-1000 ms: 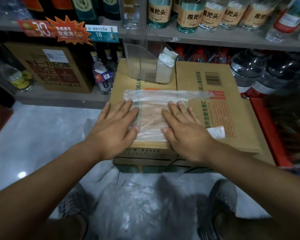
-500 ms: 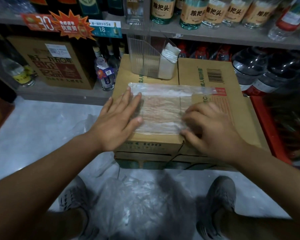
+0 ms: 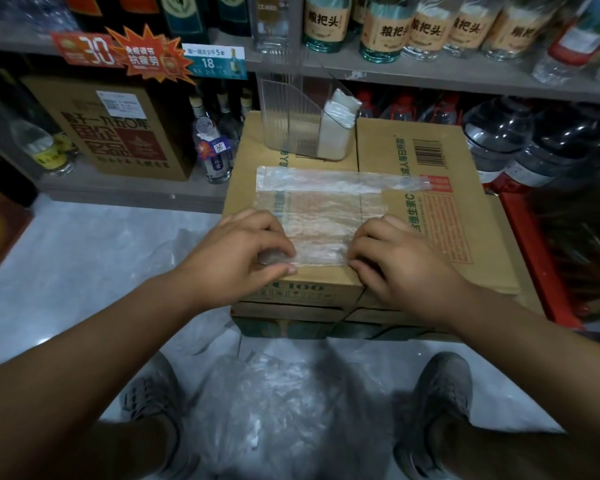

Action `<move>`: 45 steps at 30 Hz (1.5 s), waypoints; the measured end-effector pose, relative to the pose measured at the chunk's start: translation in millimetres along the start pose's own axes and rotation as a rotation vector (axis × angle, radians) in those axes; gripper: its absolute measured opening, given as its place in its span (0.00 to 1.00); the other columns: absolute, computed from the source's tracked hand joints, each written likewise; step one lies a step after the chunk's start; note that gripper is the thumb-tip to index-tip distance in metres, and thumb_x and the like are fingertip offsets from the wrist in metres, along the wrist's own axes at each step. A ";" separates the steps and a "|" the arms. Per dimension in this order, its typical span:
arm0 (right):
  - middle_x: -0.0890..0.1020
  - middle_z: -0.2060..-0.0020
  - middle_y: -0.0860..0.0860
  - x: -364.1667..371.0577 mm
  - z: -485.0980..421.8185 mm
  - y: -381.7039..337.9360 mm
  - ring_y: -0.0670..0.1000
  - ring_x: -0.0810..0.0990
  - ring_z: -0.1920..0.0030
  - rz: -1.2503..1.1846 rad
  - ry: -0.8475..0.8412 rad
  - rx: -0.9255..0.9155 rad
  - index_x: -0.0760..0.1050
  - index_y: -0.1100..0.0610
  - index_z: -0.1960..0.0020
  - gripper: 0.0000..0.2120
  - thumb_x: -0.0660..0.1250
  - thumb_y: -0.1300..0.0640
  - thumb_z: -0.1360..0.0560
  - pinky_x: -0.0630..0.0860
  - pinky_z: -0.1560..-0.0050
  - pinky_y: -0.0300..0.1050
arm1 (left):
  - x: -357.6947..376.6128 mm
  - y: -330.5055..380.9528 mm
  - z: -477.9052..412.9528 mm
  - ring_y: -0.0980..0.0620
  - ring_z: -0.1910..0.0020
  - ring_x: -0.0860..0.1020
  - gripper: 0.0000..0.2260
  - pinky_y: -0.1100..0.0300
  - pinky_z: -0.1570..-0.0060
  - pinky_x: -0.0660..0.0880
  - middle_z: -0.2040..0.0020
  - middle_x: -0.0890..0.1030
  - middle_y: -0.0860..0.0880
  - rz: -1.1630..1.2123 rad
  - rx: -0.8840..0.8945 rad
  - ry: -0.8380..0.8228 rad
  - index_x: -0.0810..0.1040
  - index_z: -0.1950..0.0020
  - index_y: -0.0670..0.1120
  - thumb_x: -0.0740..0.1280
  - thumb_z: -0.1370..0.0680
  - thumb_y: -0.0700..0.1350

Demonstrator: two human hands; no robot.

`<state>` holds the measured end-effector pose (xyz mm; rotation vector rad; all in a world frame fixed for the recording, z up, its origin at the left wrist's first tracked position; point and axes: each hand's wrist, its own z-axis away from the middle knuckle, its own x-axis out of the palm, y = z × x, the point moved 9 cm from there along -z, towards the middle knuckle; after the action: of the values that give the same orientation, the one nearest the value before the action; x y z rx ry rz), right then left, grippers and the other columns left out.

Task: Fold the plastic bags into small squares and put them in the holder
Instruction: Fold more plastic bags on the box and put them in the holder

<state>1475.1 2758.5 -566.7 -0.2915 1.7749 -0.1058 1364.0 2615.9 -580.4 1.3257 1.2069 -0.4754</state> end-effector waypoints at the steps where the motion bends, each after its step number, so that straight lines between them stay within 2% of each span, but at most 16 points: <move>1: 0.78 0.53 0.50 -0.9 -0.2 0.3 0.54 0.75 0.51 -0.007 0.005 0.008 0.80 0.56 0.51 0.03 0.70 0.57 0.23 0.75 0.51 0.52 | -0.5 -0.6 0.3 0.54 0.45 0.75 0.16 0.48 0.44 0.74 0.48 0.78 0.57 0.001 -0.004 0.007 0.85 0.45 0.55 0.66 0.24 0.63; 4: 0.78 0.54 0.49 -3.5 -1.1 1.8 0.53 0.74 0.51 -0.048 0.008 0.039 0.78 0.55 0.51 0.01 0.69 0.58 0.22 0.74 0.51 0.51 | -1.7 1.2 0.4 0.54 0.45 0.75 0.16 0.47 0.45 0.74 0.49 0.79 0.57 -0.040 0.004 0.020 0.85 0.44 0.54 0.66 0.23 0.62; 8: 0.79 0.54 0.48 -4.5 -2.7 4.2 0.51 0.73 0.51 -0.068 -0.007 0.081 0.78 0.55 0.50 0.02 0.67 0.57 0.21 0.74 0.51 0.50 | -3.9 4.5 0.6 0.52 0.44 0.76 0.21 0.50 0.45 0.73 0.47 0.79 0.56 -0.067 0.014 0.037 0.83 0.40 0.53 0.66 0.25 0.65; 10: 0.78 0.54 0.47 -5.4 -2.4 4.9 0.50 0.73 0.50 -0.083 -0.017 0.088 0.78 0.54 0.49 0.04 0.67 0.54 0.21 0.74 0.51 0.49 | -5.6 5.5 0.3 0.52 0.45 0.76 0.19 0.51 0.45 0.73 0.48 0.79 0.55 -0.077 0.017 0.050 0.83 0.41 0.53 0.66 0.24 0.62; 13: 0.76 0.54 0.44 -4.5 -2.9 6.1 0.48 0.72 0.50 -0.087 -0.073 0.093 0.76 0.51 0.47 0.11 0.68 0.45 0.23 0.73 0.52 0.47 | -9.3 5.0 -1.5 0.53 0.49 0.77 0.11 0.49 0.47 0.75 0.51 0.81 0.56 -0.057 0.006 0.061 0.84 0.45 0.53 0.66 0.21 0.55; 17: 0.78 0.54 0.46 -8.9 -8.1 6.0 0.49 0.74 0.50 -0.077 -0.087 0.106 0.77 0.52 0.49 0.06 0.66 0.52 0.21 0.76 0.50 0.52 | -18.5 2.2 -4.3 0.55 0.52 0.78 0.11 0.49 0.49 0.77 0.53 0.82 0.57 0.043 -0.052 0.136 0.84 0.48 0.51 0.65 0.21 0.54; 19: 0.80 0.54 0.45 -14.8 -12.5 9.6 0.48 0.75 0.51 -0.109 -0.100 0.159 0.78 0.51 0.48 0.05 0.64 0.53 0.20 0.77 0.49 0.51 | -25.0 -1.1 -5.4 0.57 0.48 0.78 0.15 0.50 0.45 0.77 0.50 0.82 0.59 0.123 -0.113 0.170 0.83 0.46 0.51 0.65 0.23 0.59; 22: 0.80 0.53 0.43 -29.2 -21.4 17.3 0.45 0.77 0.52 -0.155 -0.097 0.227 0.78 0.49 0.47 0.05 0.64 0.52 0.20 0.77 0.49 0.48 | -28.0 -12.9 -6.4 0.59 0.43 0.77 0.24 0.57 0.43 0.75 0.44 0.80 0.59 0.233 -0.267 0.156 0.79 0.41 0.57 0.69 0.31 0.68; 23: 0.81 0.53 0.43 -35.6 -26.1 19.1 0.45 0.78 0.52 -0.159 -0.080 0.233 0.78 0.49 0.47 0.05 0.64 0.52 0.20 0.77 0.50 0.48 | -28.3 -17.0 -6.9 0.59 0.43 0.78 0.23 0.57 0.44 0.76 0.44 0.81 0.60 0.264 -0.317 0.156 0.78 0.42 0.58 0.72 0.32 0.68; 25: 0.82 0.53 0.44 -48.3 -37.3 22.2 0.46 0.79 0.53 -0.170 -0.032 0.231 0.79 0.50 0.47 0.06 0.64 0.53 0.20 0.77 0.52 0.48 | -28.7 -27.0 -7.8 0.62 0.48 0.80 0.19 0.59 0.45 0.78 0.47 0.82 0.59 0.371 -0.419 0.191 0.77 0.44 0.56 0.77 0.30 0.60; 28: 0.81 0.55 0.45 -59.1 -58.2 30.3 0.47 0.79 0.54 -0.175 0.001 0.247 0.80 0.52 0.47 0.05 0.65 0.54 0.19 0.74 0.54 0.45 | -28.5 -39.0 -11.7 0.61 0.53 0.82 0.14 0.56 0.47 0.79 0.51 0.85 0.54 0.497 -0.548 0.243 0.75 0.44 0.55 0.76 0.26 0.52; 31: 0.80 0.57 0.45 -53.6 -78.7 45.1 0.48 0.78 0.55 -0.185 -0.016 0.300 0.78 0.49 0.51 0.04 0.65 0.55 0.19 0.69 0.56 0.43 | -29.1 -48.5 -18.2 0.57 0.57 0.83 0.12 0.52 0.47 0.79 0.56 0.85 0.49 0.504 -0.632 0.294 0.75 0.43 0.52 0.73 0.23 0.50; 37: 0.83 0.56 0.48 -18.8 -96.9 84.5 0.49 0.81 0.55 -0.212 -0.056 0.472 0.82 0.52 0.50 0.06 0.66 0.56 0.20 0.75 0.57 0.42 | -25.2 -64.6 -27.5 0.51 0.56 0.82 0.16 0.46 0.47 0.78 0.59 0.84 0.48 0.393 -0.717 0.291 0.73 0.41 0.50 0.73 0.23 0.52; 42: 0.83 0.51 0.46 -6.1 -99.1 93.1 0.48 0.79 0.50 -0.227 -0.013 0.517 0.85 0.52 0.47 0.06 0.71 0.57 0.22 0.74 0.49 0.42 | -28.9 -60.8 -28.0 0.52 0.55 0.81 0.17 0.48 0.47 0.77 0.59 0.83 0.51 0.323 -0.719 0.253 0.71 0.38 0.51 0.73 0.23 0.50; 45: 0.83 0.53 0.45 -2.7 -94.8 91.2 0.46 0.79 0.52 -0.269 0.011 0.516 0.84 0.52 0.46 0.07 0.73 0.59 0.24 0.77 0.49 0.41 | -32.2 -58.4 -26.5 0.54 0.55 0.81 0.19 0.53 0.51 0.76 0.58 0.83 0.51 0.318 -0.731 0.241 0.69 0.37 0.51 0.73 0.23 0.51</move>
<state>1371.0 2838.9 -563.7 -0.1517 1.6451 -0.7452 1292.5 2613.2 -575.1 0.9152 1.1721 0.3471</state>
